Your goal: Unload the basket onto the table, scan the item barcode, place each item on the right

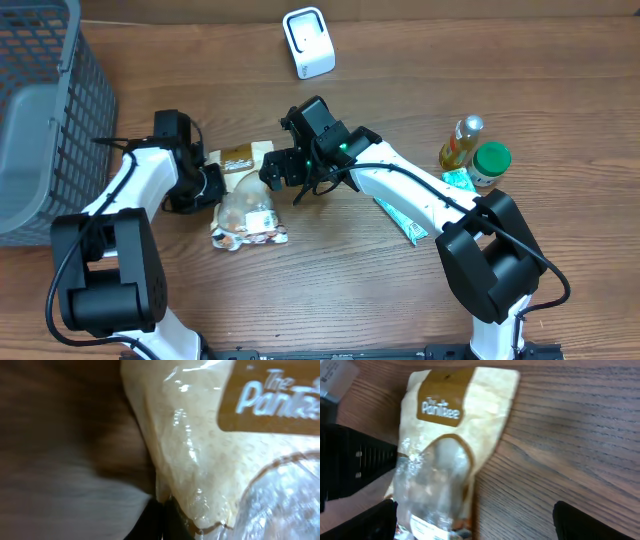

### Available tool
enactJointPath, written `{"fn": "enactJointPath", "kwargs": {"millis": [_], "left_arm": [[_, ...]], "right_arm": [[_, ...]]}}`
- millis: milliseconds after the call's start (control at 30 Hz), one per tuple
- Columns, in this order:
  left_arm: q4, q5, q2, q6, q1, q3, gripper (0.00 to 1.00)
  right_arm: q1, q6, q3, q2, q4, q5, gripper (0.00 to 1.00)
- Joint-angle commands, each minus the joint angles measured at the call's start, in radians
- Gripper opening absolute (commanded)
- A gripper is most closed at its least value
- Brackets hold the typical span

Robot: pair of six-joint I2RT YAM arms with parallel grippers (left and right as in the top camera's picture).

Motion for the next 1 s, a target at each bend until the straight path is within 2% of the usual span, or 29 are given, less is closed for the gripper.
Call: {"fn": "enactJointPath", "kwargs": {"millis": [0,267,300,467,533,700,967], "left_arm": [[0.040,0.126,0.014,0.066,-0.071,0.000,0.04],[0.125,0.145,0.014,0.066,-0.195,0.048,0.05],[0.093,0.138,0.013,0.065,-0.196,0.093,0.05],[-0.100,0.110,0.011,0.055,-0.183,0.261,0.04],[-0.233,0.109,0.011,0.055,-0.183,0.312,0.04],[-0.396,0.060,0.014,0.058,-0.184,0.293,0.04],[-0.403,0.030,0.018,0.047,-0.185,0.198,0.04]], "right_arm": [[-0.003,0.004,-0.005,0.007,-0.010,0.038,0.97],[-0.087,0.005,-0.005,0.007,-0.088,0.036,0.98],[-0.117,0.004,-0.005,0.007,-0.107,0.028,1.00],[-0.173,0.003,-0.005,0.007,-0.154,-0.012,1.00],[-0.179,-0.006,-0.005,0.007,-0.177,-0.011,1.00],[-0.177,-0.007,-0.005,0.007,-0.195,-0.012,1.00],[-0.177,-0.007,-0.005,0.007,-0.195,-0.012,1.00]]}}
